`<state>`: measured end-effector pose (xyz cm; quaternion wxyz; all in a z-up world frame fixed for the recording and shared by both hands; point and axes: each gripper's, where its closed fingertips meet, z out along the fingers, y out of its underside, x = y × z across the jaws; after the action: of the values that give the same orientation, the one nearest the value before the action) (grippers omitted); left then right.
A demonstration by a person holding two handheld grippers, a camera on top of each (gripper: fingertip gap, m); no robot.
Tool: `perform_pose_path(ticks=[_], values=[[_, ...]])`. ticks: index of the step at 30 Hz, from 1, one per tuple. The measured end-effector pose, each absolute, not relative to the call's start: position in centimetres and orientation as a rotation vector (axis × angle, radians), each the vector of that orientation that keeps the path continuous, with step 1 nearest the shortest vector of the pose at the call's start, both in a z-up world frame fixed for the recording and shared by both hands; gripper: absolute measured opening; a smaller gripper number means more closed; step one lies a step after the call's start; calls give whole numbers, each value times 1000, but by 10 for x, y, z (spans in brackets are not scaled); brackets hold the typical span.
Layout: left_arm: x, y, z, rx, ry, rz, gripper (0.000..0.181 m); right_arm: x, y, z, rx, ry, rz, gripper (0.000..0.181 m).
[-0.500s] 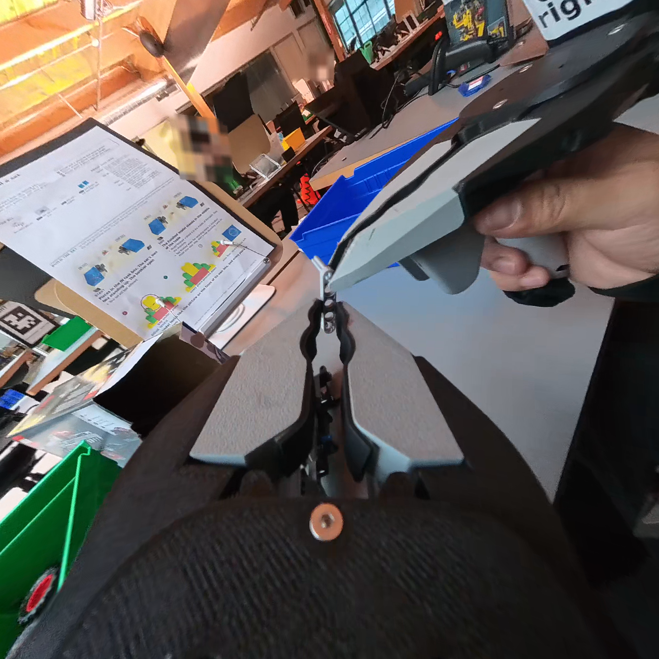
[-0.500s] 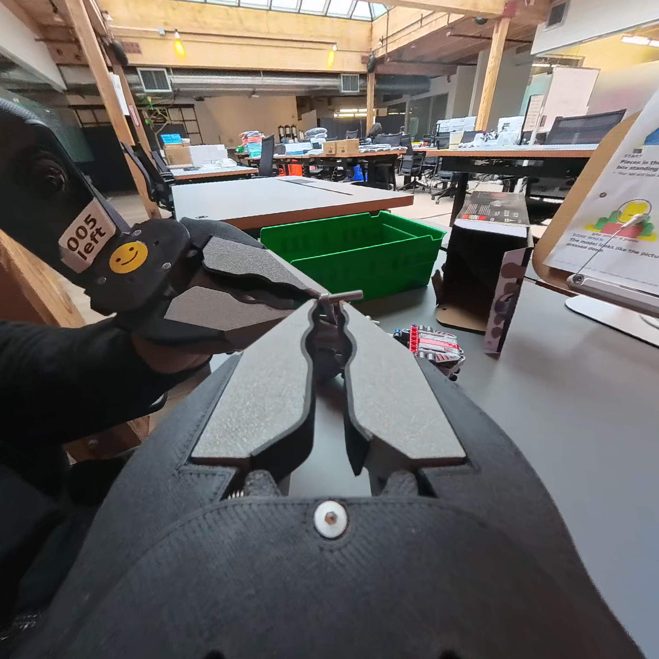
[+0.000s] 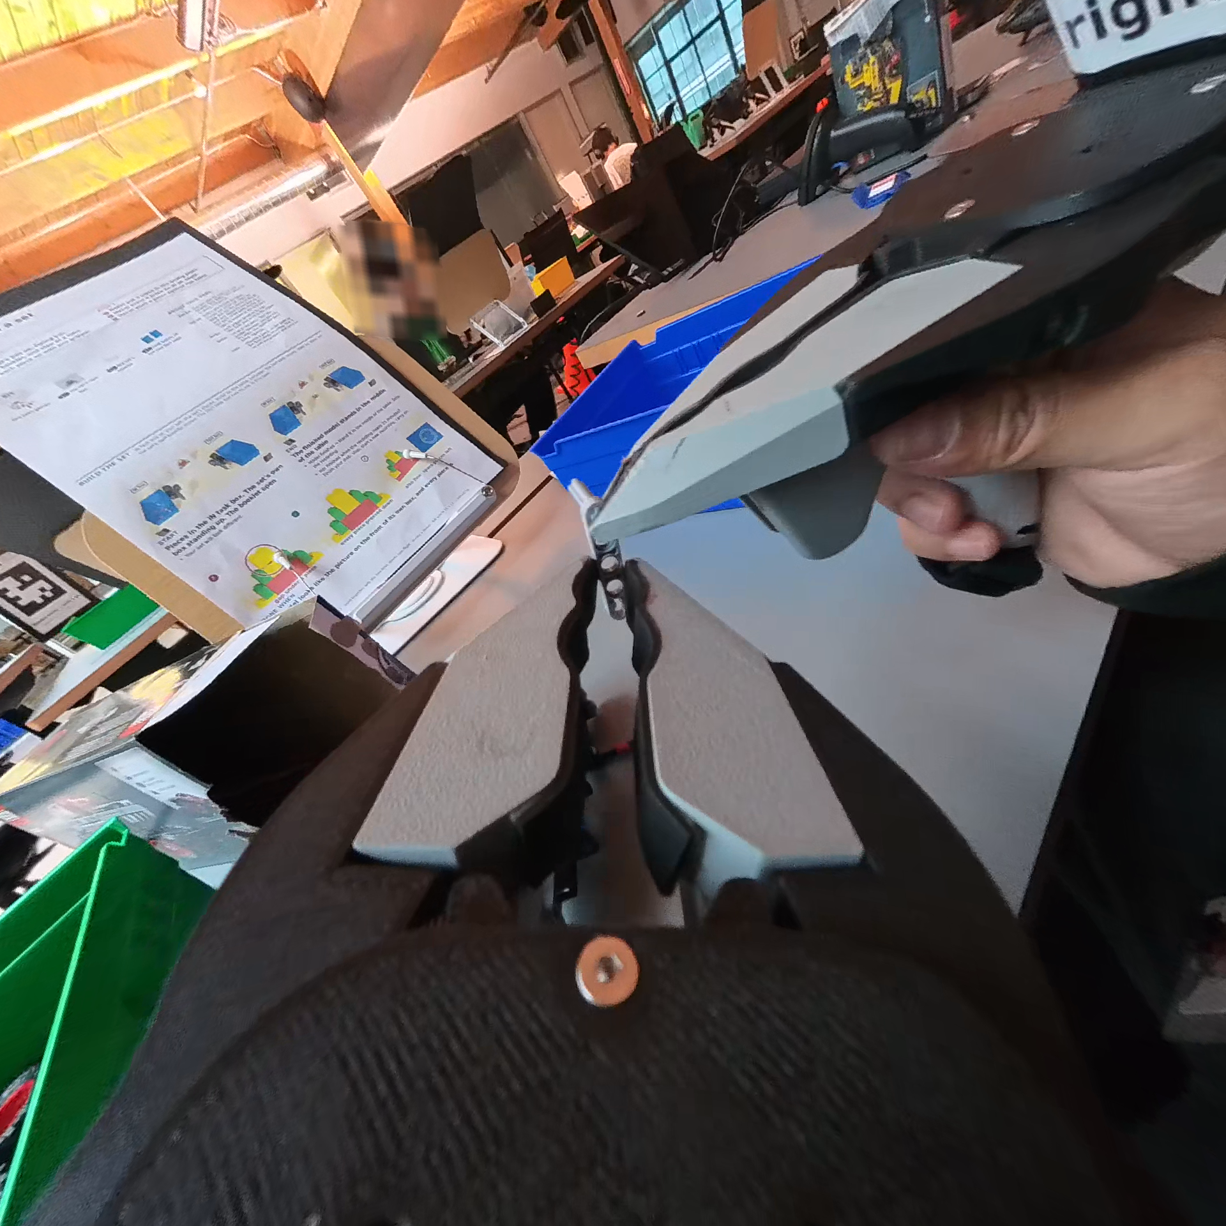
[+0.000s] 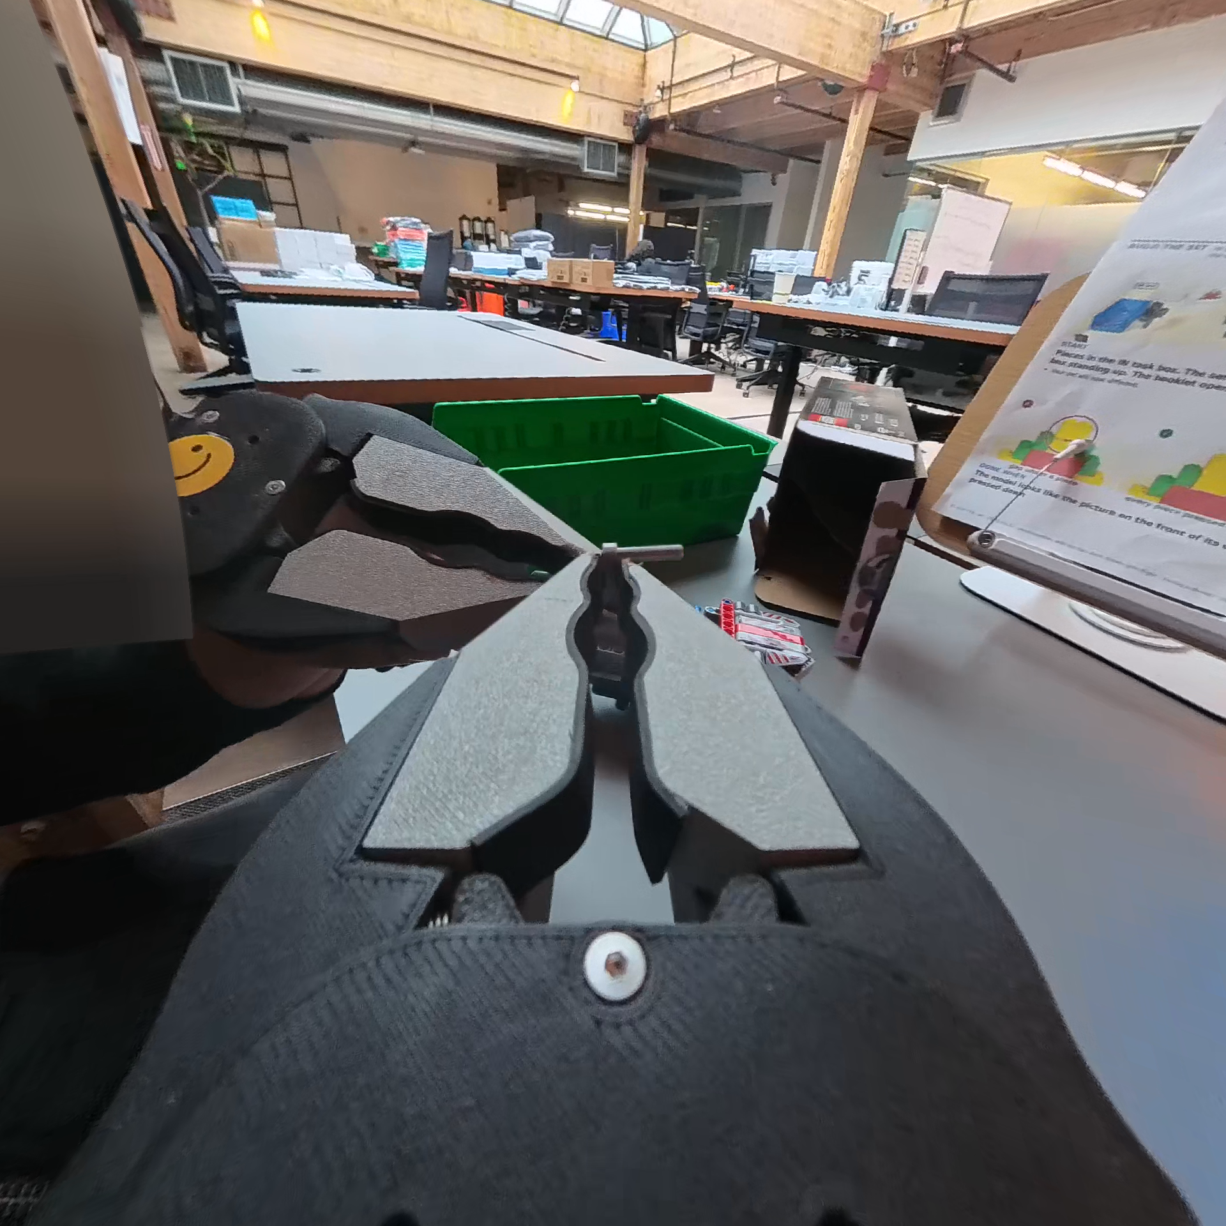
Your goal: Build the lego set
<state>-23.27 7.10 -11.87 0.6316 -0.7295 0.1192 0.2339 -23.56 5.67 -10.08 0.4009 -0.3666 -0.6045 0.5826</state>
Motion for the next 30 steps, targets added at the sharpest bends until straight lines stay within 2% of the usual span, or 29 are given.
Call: perform_pose_path(ticks=[5,12,16,20,30], values=[[-234,70,-119,-1649,279,569,6,-236,56,-102,-947,-1520,1532,0],[-236,68,-115,-1613,276,610,6,-234,55,-96,-1020,-1438,1865,1],[-236,70,-118,-1622,276,607,6,-233,53,-100,-985,-1448,1822,5],[-235,71,-122,-1632,282,610,6,-234,57,-104,-999,-1453,1787,2],[-237,75,-136,-1670,267,574,6,-240,63,-120,-917,-1539,1392,0]])
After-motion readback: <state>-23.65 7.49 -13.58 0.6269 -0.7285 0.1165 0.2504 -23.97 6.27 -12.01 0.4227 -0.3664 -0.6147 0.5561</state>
